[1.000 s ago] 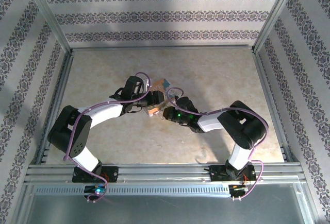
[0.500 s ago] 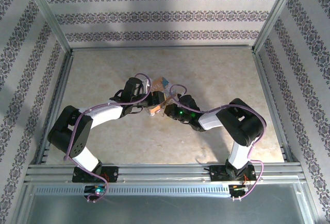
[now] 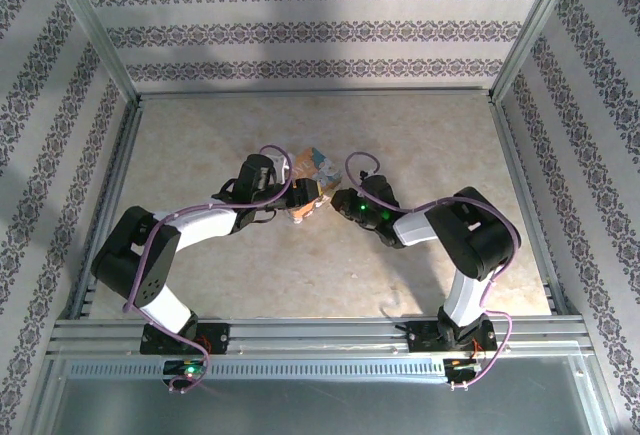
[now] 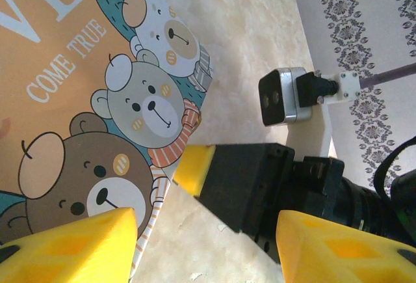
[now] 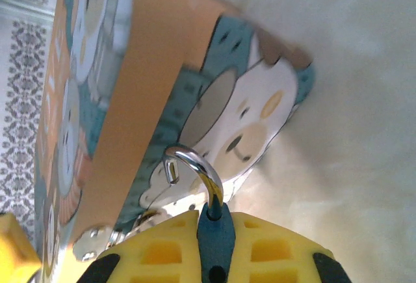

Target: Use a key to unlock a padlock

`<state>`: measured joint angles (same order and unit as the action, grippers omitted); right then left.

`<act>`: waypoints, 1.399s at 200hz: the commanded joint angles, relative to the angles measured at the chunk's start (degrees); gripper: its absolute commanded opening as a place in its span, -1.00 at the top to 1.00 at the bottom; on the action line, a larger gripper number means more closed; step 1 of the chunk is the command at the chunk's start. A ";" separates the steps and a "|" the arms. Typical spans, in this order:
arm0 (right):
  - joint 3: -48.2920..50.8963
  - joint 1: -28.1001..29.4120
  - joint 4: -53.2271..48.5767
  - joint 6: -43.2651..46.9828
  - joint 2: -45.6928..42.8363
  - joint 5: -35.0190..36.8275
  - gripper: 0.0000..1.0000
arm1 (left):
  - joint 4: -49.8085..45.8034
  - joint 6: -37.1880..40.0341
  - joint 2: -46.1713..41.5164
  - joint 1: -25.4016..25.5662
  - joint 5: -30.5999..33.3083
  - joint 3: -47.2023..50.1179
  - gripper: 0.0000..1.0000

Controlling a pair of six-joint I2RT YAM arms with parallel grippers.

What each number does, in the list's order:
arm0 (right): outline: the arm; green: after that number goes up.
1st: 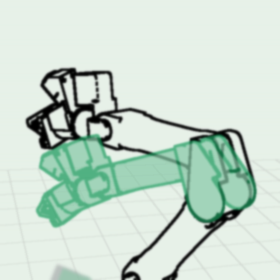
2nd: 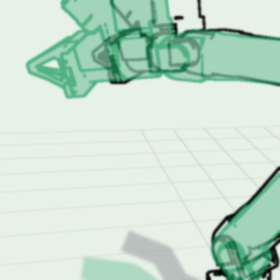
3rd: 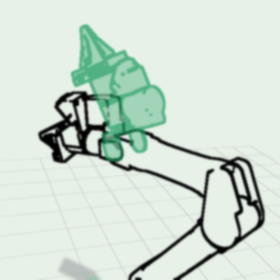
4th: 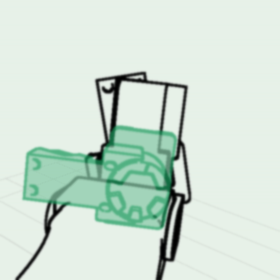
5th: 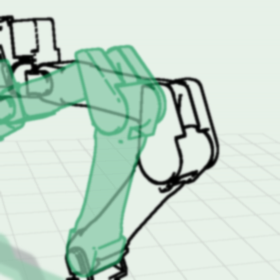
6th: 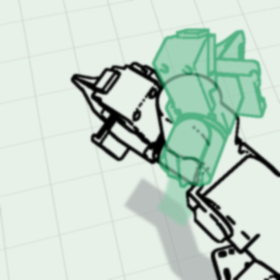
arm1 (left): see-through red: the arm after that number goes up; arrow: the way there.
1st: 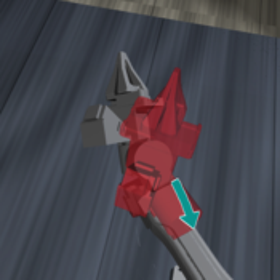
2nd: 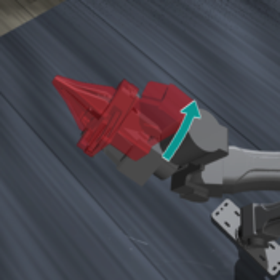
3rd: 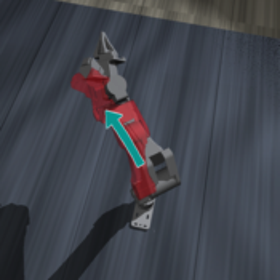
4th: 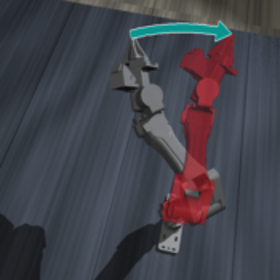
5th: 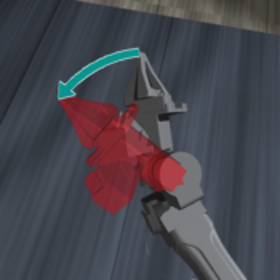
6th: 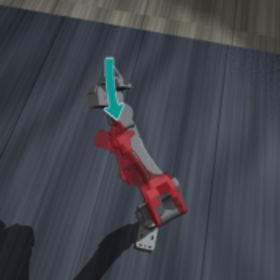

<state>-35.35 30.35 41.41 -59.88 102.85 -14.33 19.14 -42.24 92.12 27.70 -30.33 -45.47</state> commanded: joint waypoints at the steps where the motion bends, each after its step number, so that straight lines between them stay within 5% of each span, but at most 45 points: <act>1: 0.26 -0.11 1.89 0.24 -0.84 1.33 1.00 | -9.88 -0.39 1.62 0.00 2.38 3.92 -0.19; 91: 2.92 -1.85 -12.29 9.88 -13.85 3.26 1.00 | -10.16 -0.82 -4.51 -2.17 -2.08 0.94 -0.25; 146: 2.77 -4.19 -25.70 18.83 -26.36 -2.60 1.00 | -15.21 2.76 -15.17 -5.09 -1.45 -0.09 -0.30; 280: -4.28 -2.10 -63.05 26.65 -47.49 -14.68 1.00 | -33.65 11.18 -55.64 -8.61 27.65 14.36 -0.74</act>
<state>-37.69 26.74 -13.43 -34.87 57.65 -26.52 -8.84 -32.12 41.91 19.86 -12.36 -33.15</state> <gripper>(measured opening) 0.085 0.849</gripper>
